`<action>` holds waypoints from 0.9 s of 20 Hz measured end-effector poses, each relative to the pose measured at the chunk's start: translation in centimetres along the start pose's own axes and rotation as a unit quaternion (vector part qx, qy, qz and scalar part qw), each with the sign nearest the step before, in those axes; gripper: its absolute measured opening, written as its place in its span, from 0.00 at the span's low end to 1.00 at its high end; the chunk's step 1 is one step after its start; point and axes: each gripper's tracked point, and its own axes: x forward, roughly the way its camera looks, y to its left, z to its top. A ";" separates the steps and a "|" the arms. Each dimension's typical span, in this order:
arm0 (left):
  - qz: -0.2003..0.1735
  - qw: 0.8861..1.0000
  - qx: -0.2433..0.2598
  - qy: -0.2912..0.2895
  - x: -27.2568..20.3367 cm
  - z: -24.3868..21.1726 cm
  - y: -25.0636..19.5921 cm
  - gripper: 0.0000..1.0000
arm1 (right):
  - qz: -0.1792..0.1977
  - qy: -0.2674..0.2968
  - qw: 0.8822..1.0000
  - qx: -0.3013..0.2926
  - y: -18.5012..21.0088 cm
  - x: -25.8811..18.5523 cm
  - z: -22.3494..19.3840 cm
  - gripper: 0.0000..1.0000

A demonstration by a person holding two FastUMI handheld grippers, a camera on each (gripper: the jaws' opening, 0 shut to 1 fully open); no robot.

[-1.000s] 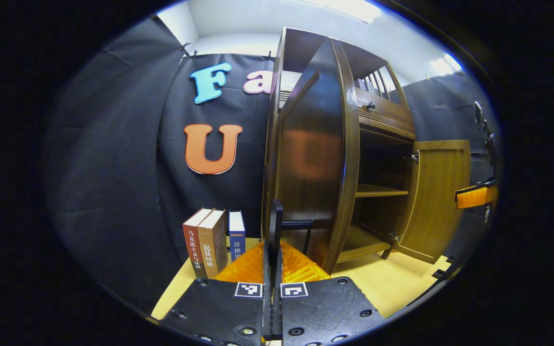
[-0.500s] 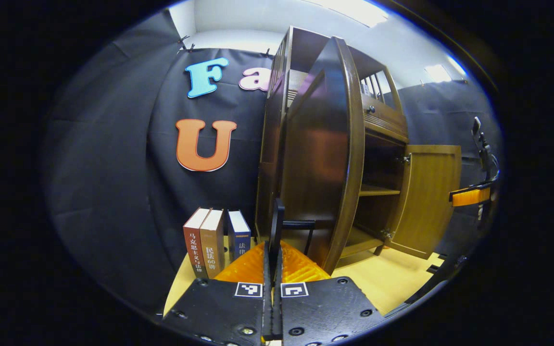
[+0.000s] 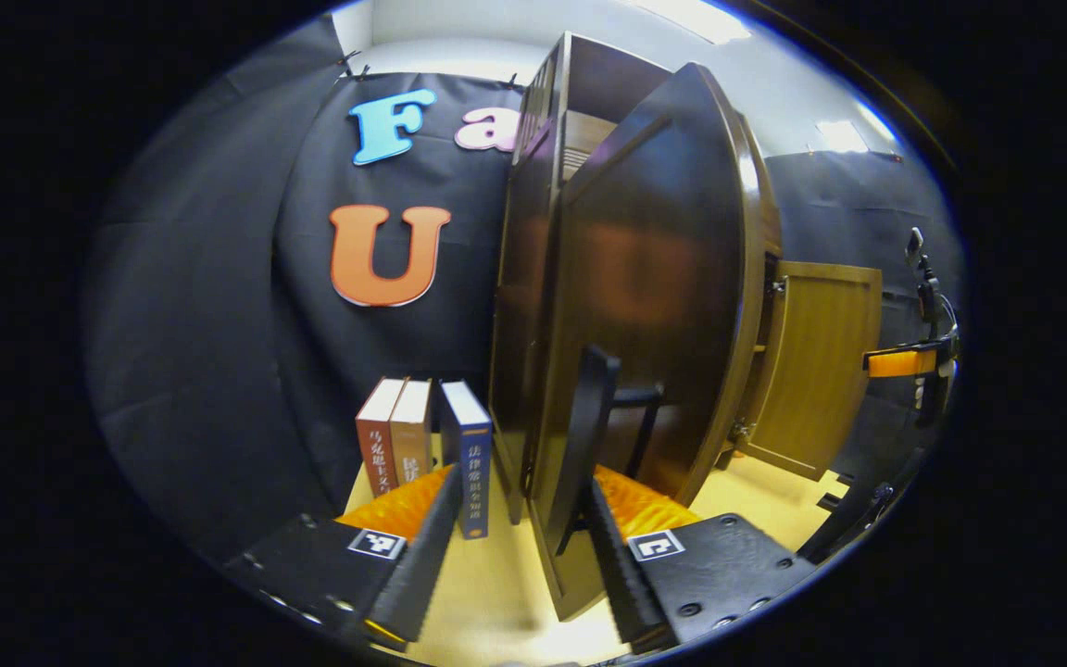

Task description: Open the right door of the double-door shoe cabinet with the right hand, and open the left door with the left hand.

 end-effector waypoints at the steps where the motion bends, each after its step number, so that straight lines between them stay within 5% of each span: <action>1: 0.023 1.000 -0.001 0.014 -0.5 -1.3 1.0 0.83 | -0.002 0.002 1.000 0.000 -0.3 0.2 -0.1 1.00; 2: 0.034 0.999 -0.009 -0.018 -1.0 -0.2 1.2 1.00 | -0.004 0.004 1.000 0.001 -0.4 0.3 -0.2 1.00; 3: 0.044 0.999 -0.016 -0.016 -1.3 -0.5 1.2 0.91 | -0.004 0.005 1.000 0.002 -0.6 0.4 -0.2 1.00; 5: 0.068 0.998 -0.008 -0.005 -2.6 -1.6 0.6 1.00 | -0.007 0.005 1.000 0.003 -1.0 0.8 -0.2 1.00; 9: 0.097 0.995 0.021 0.012 -4.7 -2.1 -1.3 0.95 | -0.008 0.006 1.000 0.006 -1.2 1.5 -0.3 1.00; 14: 0.147 0.988 0.002 -0.041 -6.5 2.1 -3.8 0.95 | -0.017 0.006 1.000 0.004 -2.1 2.1 -0.4 1.00; 18: 0.148 0.986 0.013 -0.071 -6.7 6.2 -7.8 1.00 | -0.042 -0.010 0.999 0.006 -3.9 2.1 0.8 1.00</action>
